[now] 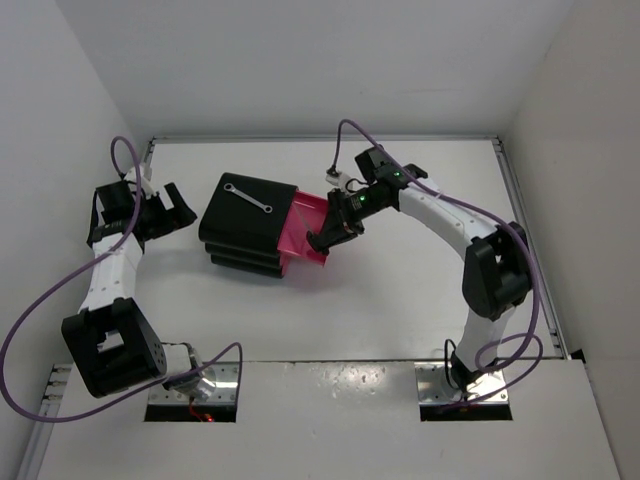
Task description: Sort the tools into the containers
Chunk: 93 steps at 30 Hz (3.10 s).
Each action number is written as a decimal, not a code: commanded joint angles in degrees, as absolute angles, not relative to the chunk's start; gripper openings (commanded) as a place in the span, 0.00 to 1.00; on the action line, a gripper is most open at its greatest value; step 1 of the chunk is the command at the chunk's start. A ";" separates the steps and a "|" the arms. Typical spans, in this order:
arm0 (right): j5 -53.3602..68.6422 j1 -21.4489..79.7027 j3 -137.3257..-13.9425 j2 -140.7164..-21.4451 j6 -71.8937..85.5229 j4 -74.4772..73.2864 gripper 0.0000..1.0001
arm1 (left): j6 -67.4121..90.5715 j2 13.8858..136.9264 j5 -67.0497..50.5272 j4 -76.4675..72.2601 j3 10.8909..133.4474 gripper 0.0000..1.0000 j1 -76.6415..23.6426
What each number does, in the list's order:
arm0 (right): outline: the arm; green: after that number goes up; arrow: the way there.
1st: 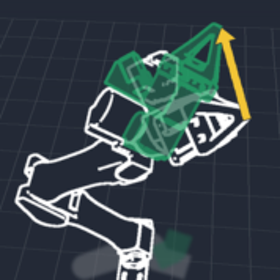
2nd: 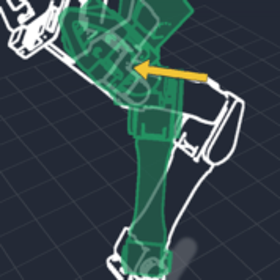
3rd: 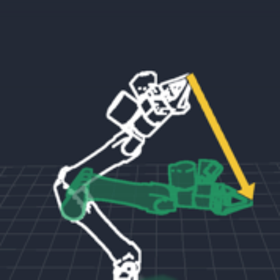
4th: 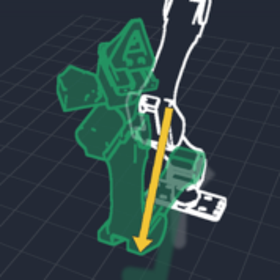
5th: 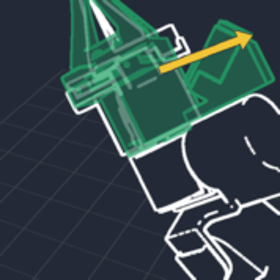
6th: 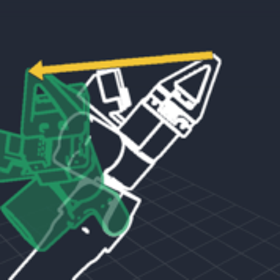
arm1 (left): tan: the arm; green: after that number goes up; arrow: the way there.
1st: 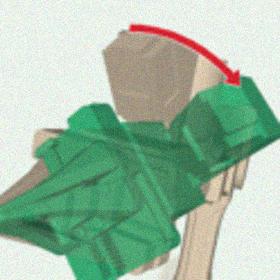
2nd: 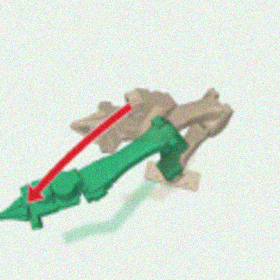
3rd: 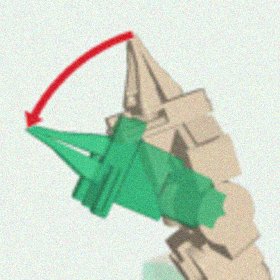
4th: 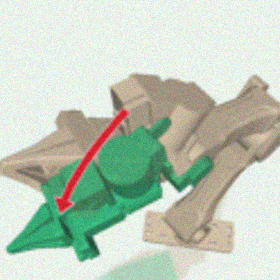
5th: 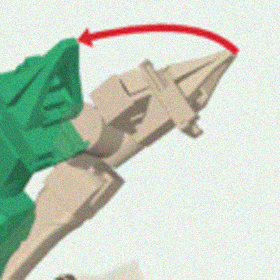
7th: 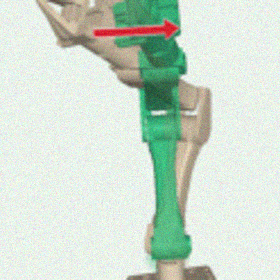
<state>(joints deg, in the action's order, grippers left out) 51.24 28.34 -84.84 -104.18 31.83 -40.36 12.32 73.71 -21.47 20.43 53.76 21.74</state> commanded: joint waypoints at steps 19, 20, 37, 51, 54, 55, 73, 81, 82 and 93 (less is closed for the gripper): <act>55.02 25.58 -87.19 -107.75 37.00 -36.47 0.00 | 12.74 71.98 -21.27 17.75 53.00 1.00 21.45; 55.02 25.58 -87.19 -108.36 37.00 -36.47 0.00 | 12.74 71.98 -21.27 17.75 53.00 1.00 21.45; 39.75 28.47 -98.69 -113.46 24.54 -43.50 0.07 | 12.74 72.60 -21.27 17.75 52.47 1.00 21.45; 31.03 30.58 -101.34 -114.61 18.81 -46.49 0.39 | 12.74 73.13 -21.27 17.23 52.47 1.00 21.45; 30.32 30.59 -101.87 -114.00 18.81 -46.49 0.42 | 12.74 73.65 -21.27 17.23 52.47 1.00 21.45; 30.32 30.59 -101.87 -113.99 18.81 -46.49 0.42 | 12.74 73.65 -21.27 17.23 52.47 1.00 21.45; 37.00 21.54 -84.70 -90.83 4.69 -33.58 0.48 | 9.85 72.07 -25.74 18.54 53.78 1.00 21.45; 40.87 17.23 -64.79 -84.55 -12.29 -29.00 0.58 | 4.84 73.21 -34.53 22.93 63.69 1.00 21.45; 40.87 16.62 -64.17 -84.55 -13.52 -28.48 0.59 | 4.31 73.21 -34.54 23.90 65.29 1.00 21.45; 42.01 15.21 -63.80 -91.57 -19.58 -24.35 0.60 | 2.12 80.50 -47.71 31.28 71.81 1.00 21.45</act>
<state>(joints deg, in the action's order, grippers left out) 39.35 15.22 -62.52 -89.80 -14.66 -27.86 4.14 76.93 -40.71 26.35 71.70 21.74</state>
